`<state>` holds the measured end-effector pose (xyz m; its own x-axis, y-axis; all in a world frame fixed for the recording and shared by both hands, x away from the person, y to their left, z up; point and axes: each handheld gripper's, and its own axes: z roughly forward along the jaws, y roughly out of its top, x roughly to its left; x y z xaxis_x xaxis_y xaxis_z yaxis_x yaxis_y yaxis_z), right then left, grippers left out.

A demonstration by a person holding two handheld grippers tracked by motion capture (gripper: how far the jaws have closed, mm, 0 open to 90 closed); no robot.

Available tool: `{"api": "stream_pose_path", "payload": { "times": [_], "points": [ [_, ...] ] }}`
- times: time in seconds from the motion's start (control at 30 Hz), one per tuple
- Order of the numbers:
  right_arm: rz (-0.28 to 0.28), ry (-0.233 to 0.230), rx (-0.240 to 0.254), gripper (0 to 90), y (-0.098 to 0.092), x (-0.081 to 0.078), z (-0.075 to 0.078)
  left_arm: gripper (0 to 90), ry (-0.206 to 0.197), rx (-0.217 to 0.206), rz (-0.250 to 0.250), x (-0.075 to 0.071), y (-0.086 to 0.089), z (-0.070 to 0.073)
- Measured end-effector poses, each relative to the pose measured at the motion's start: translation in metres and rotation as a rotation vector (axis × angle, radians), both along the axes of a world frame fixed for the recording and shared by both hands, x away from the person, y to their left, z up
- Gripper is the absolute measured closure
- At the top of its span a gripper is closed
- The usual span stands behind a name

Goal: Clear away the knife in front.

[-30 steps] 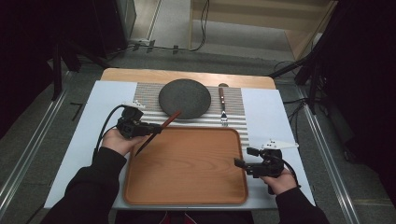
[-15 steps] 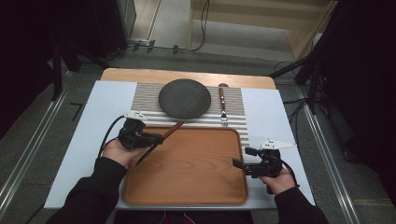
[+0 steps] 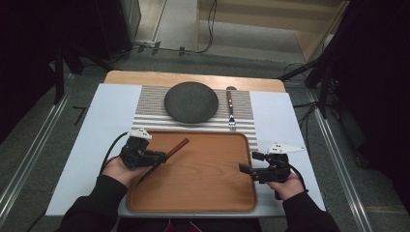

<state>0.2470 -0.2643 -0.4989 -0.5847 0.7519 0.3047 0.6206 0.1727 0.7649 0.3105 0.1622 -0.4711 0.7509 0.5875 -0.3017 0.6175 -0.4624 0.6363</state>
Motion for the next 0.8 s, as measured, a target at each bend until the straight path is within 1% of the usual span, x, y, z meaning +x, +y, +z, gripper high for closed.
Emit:
{"api": "stream_pose_path", "payload": {
  "times": [0.07, 0.1, 0.13, 0.2, 0.27, 0.3, 0.33, 0.5, 0.6, 0.63, 0.67, 0.7, 0.73, 0.77, 0.8],
  "points": [
    [0.001, -0.001, 0.0, 15.4, 0.0, 0.001, 0.0, 78.1, 0.009, 0.006, -0.001, -0.001, -0.001, -0.004],
    [0.002, -0.003, 0.0, 15.4, 0.001, 0.001, 0.0, 78.1, 0.022, 0.018, -0.003, -0.002, -0.002, -0.008],
    [0.002, -0.003, 0.0, 15.4, 0.001, 0.001, 0.0, 78.0, 0.022, 0.018, -0.003, -0.002, -0.002, -0.008],
    [0.005, -0.003, -0.001, 15.4, 0.001, 0.001, 0.0, 78.0, 0.032, 0.04, -0.017, -0.002, -0.004, -0.013],
    [0.006, -0.002, -0.001, 15.4, 0.001, 0.001, 0.0, 78.0, 0.048, 0.043, -0.016, -0.001, -0.005, -0.016],
    [0.007, -0.002, -0.002, 15.4, 0.001, 0.001, 0.0, 78.0, 0.048, 0.043, -0.016, -0.001, -0.005, -0.016],
    [0.006, -0.001, -0.002, 15.4, 0.002, 0.001, 0.0, 78.0, 0.061, 0.059, -0.015, 0.0, -0.005, -0.02],
    [0.011, 0.003, -0.002, 15.4, 0.002, 0.001, 0.0, 77.9, 0.07, 0.08, -0.026, 0.002, -0.006, -0.027],
    [0.017, 0.005, -0.004, 15.4, 0.003, 0.001, -0.001, 77.2, 0.074, 0.065, -0.035, 0.002, -0.005, -0.028],
    [0.017, 0.005, -0.004, 15.4, 0.003, 0.001, 0.0, 75.5, 0.072, 0.066, -0.037, 0.002, -0.005, -0.028],
    [0.016, 0.006, -0.003, 15.4, 0.002, 0.001, 0.0, 67.6, 0.074, 0.054, -0.044, 0.002, -0.004, -0.029],
    [0.015, 0.005, -0.004, 15.4, 0.002, 0.001, 0.0, 58.4, 0.088, 0.017, -0.061, 0.003, -0.004, -0.029],
    [0.015, 0.005, -0.004, 15.4, 0.002, 0.001, 0.0, 51.5, 0.088, 0.017, -0.061, 0.003, -0.004, -0.029],
    [0.015, 0.004, -0.004, 15.4, 0.002, 0.001, -0.001, 51.5, 0.076, 0.013, -0.062, 0.002, -0.004, -0.028],
    [0.014, 0.004, -0.003, 15.4, 0.002, 0.001, -0.001, 40.8, 0.06, 0.007, -0.075, 0.001, -0.003, -0.027]
  ]
}}
